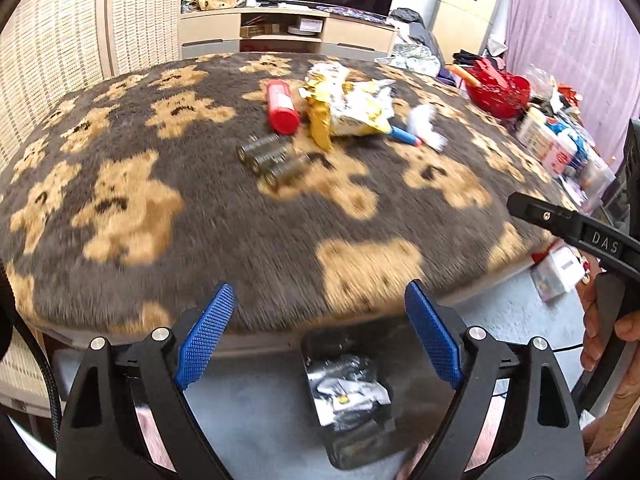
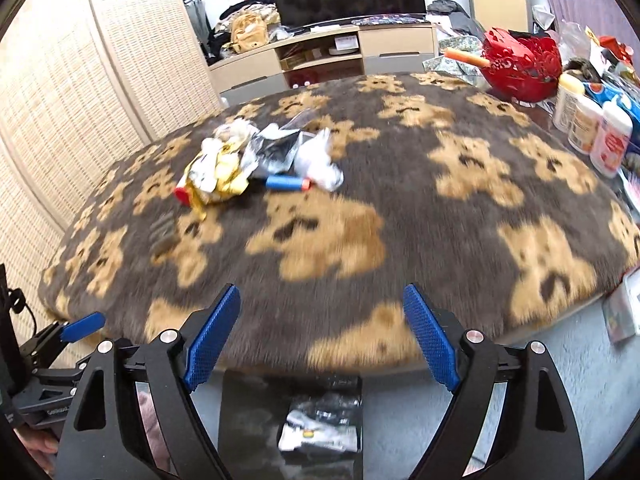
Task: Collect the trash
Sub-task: 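Raise both open grippers back over the table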
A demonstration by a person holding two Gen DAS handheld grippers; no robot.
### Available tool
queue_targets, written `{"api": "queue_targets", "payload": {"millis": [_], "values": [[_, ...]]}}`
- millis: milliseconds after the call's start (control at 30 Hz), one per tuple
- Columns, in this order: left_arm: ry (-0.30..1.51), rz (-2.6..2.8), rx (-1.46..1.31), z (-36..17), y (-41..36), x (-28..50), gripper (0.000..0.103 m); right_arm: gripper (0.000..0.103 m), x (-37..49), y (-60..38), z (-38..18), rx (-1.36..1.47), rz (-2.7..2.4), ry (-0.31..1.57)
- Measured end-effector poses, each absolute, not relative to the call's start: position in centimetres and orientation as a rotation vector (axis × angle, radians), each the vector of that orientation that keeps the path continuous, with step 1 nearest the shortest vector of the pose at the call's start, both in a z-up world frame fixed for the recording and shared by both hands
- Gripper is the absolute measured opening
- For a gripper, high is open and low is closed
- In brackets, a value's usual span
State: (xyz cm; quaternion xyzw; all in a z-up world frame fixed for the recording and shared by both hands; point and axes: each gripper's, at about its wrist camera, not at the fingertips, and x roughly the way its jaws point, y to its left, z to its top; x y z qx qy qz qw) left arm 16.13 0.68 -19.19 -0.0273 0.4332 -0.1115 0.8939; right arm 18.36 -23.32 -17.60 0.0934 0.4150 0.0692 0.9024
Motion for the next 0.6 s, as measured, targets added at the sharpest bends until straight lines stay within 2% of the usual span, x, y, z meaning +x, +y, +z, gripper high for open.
{"api": "queue_targets", "payload": {"millis": [300,433,600], "values": [[0.914,-0.194,-0.040,-20.0,1.4,22.5,0.083,0.084,25.2,-23.4,-17.7,0.188,0.120,0.852],[0.921,-0.164,-0.011,-20.4,1.6,25.0,0.083,0.078,27.7,-23.0,-18.1,0.187,0.122,0.858],[0.945,-0.146,-0.029,-21.1,2.1,27.5,0.083,0.075,30.4,-22.0,-18.7,0.172,0.122,0.866]]}}
